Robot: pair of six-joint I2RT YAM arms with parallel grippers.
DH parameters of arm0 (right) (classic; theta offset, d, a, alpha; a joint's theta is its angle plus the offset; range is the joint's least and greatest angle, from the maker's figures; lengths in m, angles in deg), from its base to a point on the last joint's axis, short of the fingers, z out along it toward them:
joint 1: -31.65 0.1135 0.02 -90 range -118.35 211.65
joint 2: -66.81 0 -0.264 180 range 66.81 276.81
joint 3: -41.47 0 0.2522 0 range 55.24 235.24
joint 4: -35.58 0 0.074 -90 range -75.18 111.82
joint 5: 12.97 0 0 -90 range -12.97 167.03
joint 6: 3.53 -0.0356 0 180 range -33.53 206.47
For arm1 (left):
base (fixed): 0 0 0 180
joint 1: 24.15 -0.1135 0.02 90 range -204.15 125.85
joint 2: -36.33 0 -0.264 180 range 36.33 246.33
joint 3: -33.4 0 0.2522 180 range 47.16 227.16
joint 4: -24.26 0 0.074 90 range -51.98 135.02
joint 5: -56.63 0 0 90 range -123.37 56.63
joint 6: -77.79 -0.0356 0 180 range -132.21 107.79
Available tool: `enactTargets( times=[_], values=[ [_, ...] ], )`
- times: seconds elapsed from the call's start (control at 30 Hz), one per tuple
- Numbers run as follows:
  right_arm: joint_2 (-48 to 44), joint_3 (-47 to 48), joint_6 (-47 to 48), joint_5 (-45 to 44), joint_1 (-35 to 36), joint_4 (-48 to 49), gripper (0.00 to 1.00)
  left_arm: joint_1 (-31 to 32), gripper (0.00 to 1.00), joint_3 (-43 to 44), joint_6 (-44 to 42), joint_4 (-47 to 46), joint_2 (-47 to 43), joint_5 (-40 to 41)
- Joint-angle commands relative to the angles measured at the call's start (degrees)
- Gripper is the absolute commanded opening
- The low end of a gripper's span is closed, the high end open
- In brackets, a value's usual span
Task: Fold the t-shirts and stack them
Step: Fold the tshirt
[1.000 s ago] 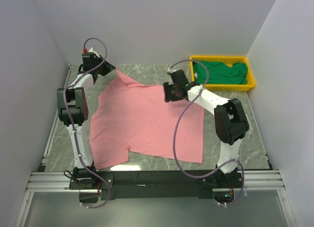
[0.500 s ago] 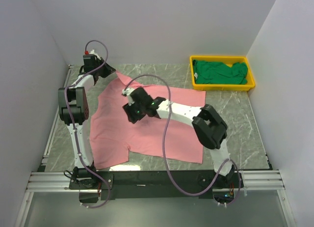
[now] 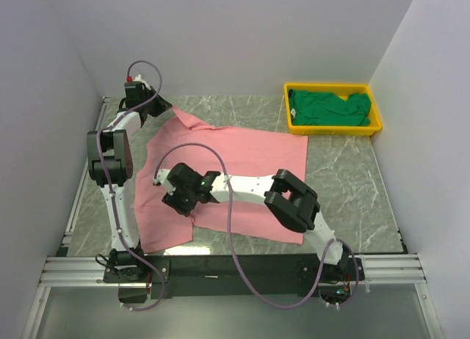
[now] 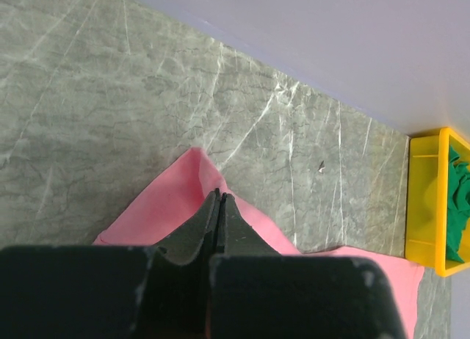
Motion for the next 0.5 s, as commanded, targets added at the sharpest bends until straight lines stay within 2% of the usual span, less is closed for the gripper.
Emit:
enactTargets(
  times=[0.0,0.47],
  values=[
    [1.63,3.64,3.72,-1.34,1.82,-2.25,0.57,-0.12,0.01,-0.07,-0.94,-0.68,-0.09,0.62],
    [1.46,2.24,6.01,9.73,8.67,-10.25,0.56,-1.52,0.01,-5.08,0.21,0.64,-4.66,2.64]
  ],
)
